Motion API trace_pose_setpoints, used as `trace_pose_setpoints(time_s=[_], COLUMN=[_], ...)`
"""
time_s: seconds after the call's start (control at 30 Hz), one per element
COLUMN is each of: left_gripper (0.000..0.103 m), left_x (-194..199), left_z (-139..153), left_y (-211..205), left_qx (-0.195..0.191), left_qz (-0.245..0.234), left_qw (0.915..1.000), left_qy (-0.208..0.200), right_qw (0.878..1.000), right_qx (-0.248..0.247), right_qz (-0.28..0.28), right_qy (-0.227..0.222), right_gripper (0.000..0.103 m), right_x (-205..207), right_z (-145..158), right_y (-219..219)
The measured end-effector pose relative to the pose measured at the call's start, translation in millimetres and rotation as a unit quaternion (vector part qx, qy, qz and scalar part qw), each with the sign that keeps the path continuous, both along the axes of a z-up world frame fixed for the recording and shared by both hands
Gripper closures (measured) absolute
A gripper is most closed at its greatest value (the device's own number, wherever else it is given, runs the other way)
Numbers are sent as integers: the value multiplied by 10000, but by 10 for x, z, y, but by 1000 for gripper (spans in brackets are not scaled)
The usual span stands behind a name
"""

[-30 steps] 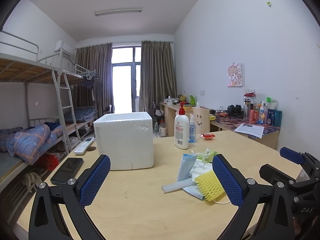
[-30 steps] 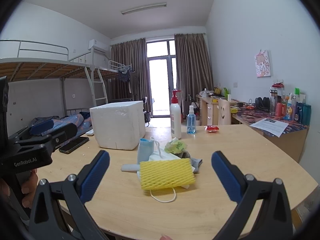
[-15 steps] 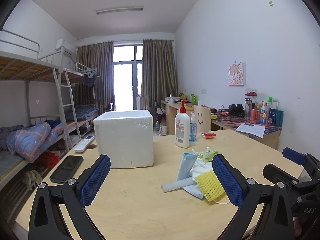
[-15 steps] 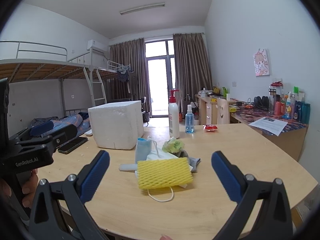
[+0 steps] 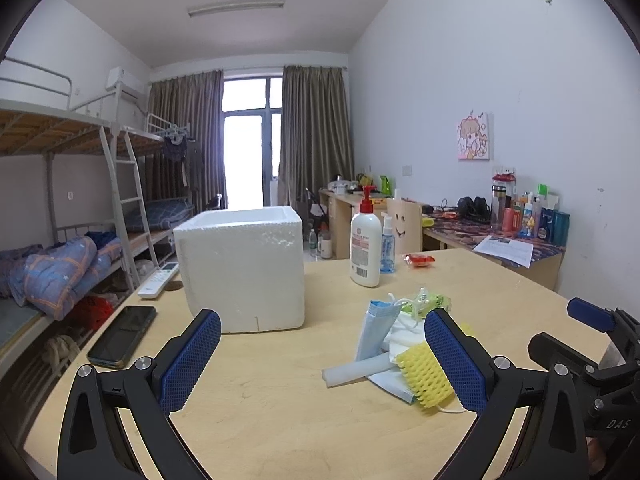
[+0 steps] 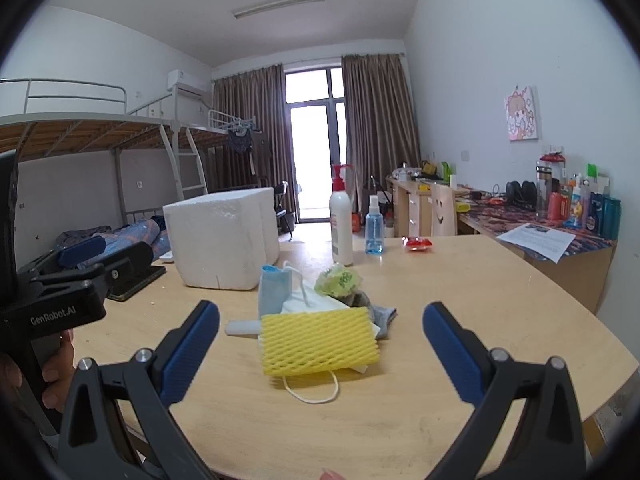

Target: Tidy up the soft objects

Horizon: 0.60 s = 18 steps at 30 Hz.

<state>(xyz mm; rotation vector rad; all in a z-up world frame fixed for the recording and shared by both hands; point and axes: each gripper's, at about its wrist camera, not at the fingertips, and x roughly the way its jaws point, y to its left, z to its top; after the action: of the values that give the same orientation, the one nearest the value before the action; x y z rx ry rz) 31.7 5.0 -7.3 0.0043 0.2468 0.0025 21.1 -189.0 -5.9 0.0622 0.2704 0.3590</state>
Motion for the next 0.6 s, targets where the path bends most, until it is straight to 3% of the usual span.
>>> trace_pose_setpoints(time_s=[0.33,0.6], left_gripper=[1,1], left_x=[409,790], left_z=[-71,-144], left_y=[-15,-5], left_qx=[61,-6], left_qz=[-151,-928], left_qw=[9989,9888], left_qy=[434,1172], right_qw=[9996,9973], right_qx=[-94,-248], right_qz=[10,176], right_qy=[282,672], right_gripper=[0,0], right_x=[292,529], right_z=[-55,-168], right_y=[16,68])
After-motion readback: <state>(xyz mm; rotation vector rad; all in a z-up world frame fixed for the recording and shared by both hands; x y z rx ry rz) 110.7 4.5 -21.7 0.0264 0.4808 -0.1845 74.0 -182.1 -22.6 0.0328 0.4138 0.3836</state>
